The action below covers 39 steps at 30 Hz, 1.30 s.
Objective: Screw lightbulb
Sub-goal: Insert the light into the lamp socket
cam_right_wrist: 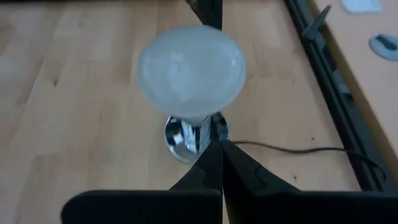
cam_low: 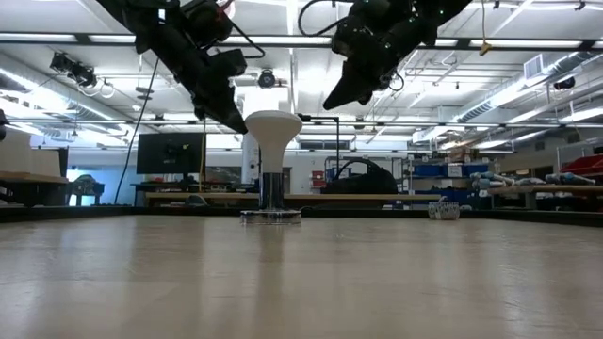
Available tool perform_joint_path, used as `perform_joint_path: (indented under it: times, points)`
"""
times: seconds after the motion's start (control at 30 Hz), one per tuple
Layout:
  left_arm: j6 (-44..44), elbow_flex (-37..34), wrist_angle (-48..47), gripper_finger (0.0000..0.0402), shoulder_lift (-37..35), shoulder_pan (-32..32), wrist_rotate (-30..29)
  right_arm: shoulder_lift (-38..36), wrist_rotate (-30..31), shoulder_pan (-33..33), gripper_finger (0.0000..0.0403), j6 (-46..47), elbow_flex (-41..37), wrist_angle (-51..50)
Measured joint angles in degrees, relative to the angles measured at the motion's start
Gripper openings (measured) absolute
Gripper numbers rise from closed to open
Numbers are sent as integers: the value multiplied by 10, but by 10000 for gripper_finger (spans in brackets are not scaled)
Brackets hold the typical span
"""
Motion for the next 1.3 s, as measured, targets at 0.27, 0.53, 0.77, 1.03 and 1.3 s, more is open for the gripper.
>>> perform_joint_path:
  times: [0.27, 0.53, 0.77, 1.03, 1.3]
  points:
    - [3, 25, 8, 0, -9, -1, 9, 0, 0, 8, 7, 60, -46, 143]
    - [6, 31, 11, 0, -2, -15, 34, 0, 0, 18, 7, 88, -82, 199]
    - [5, 31, 9, 0, -2, -21, 30, 2, 2, 22, 7, 100, -98, 228]
    - [5, 32, -9, 0, 6, -21, 14, 40, -2, 22, 7, 112, -99, 248]
    - [17, 31, 3, 0, 7, -24, 15, 36, 2, 20, 7, 114, -98, 254]
